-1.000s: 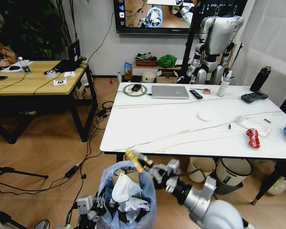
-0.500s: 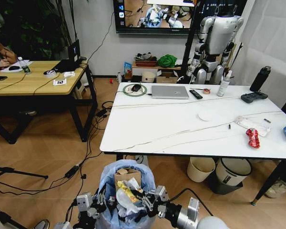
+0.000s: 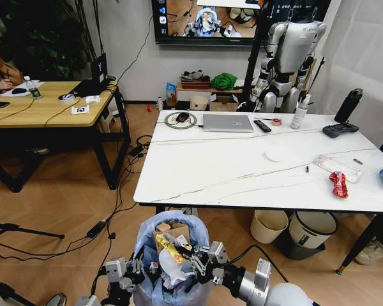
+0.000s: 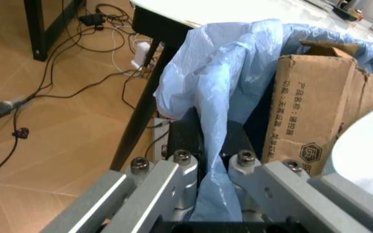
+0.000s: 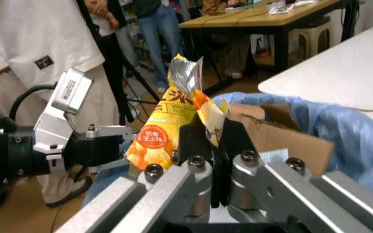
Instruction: Pick up the trash bin and place the trash from the table into it.
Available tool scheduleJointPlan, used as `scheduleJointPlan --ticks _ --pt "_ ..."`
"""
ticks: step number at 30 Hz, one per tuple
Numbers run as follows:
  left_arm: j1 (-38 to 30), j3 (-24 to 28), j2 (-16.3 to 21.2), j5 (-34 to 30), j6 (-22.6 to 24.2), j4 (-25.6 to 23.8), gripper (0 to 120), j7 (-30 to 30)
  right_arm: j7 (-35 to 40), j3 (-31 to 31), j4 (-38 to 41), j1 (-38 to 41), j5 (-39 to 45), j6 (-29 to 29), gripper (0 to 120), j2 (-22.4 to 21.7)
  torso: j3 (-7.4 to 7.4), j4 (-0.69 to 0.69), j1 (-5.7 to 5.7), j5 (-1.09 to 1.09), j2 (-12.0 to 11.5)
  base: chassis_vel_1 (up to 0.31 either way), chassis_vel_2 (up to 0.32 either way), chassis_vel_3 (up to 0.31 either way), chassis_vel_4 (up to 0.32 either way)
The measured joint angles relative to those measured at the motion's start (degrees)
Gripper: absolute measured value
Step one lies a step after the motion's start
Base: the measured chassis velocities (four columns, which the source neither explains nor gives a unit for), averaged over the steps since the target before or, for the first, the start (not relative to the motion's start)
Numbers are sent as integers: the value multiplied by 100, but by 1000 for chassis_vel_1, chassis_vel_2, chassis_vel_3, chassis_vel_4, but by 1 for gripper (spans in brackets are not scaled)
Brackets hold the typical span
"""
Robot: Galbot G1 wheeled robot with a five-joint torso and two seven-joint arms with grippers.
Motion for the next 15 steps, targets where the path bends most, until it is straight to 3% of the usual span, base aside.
scheduleJointPlan --ticks 3,12,15 --pt "7 21 -4 11 0 0 1 0 106 4 87 -18 -113 -90 0 -63 0 0 0 0 0 0 0 0 0" --pt "30 55 -47 58 0 -40 1 -1 1206 -145 812 -97 -7 -1516 0 -274 0 -1 0 0 0 0 0 0 0" --pt "40 55 -63 70 0 -60 1 -1 1363 -177 877 -125 -7 -1714 0 -323 0 -1 0 0 0 0 0 0 0"
